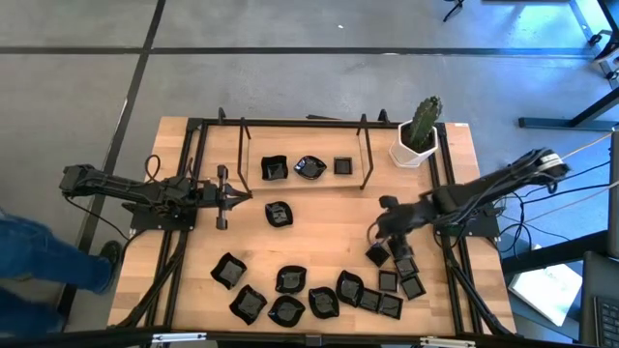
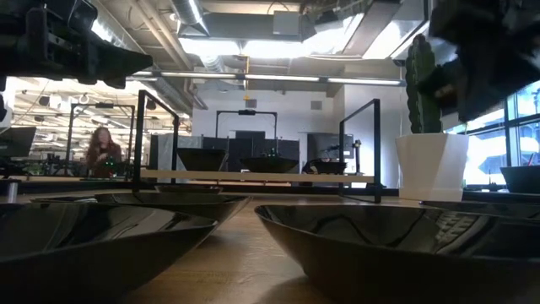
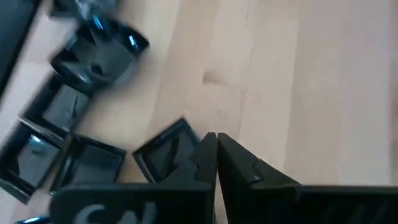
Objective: Pick & Place Mini shaped plates
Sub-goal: Stack the square plate on the top of the square plate on the shelf
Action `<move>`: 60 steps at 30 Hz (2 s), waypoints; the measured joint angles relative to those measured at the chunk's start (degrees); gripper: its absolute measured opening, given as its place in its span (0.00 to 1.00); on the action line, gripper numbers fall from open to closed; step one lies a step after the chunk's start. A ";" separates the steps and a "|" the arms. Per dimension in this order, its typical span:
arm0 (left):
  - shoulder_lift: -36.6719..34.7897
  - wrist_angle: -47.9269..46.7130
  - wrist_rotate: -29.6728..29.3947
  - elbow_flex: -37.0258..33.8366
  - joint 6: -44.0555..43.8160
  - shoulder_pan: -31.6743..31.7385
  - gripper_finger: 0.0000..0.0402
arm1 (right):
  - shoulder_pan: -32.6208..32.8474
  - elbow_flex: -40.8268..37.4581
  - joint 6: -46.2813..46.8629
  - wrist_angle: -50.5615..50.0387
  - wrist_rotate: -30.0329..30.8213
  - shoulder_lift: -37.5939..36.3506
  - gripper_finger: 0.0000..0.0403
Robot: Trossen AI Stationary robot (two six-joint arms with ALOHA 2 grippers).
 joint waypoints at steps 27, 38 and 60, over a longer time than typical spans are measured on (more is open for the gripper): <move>0.00 -0.02 0.00 0.00 0.02 0.00 0.01 | 5.89 4.31 -3.43 -0.42 -2.48 25.29 0.02; 0.00 -0.02 0.00 0.00 0.02 0.00 0.01 | 2.40 4.46 -7.63 2.24 2.80 28.13 0.03; 0.00 -0.04 0.00 0.00 0.04 0.00 0.02 | -2.79 15.23 -15.81 -3.18 6.09 28.35 0.06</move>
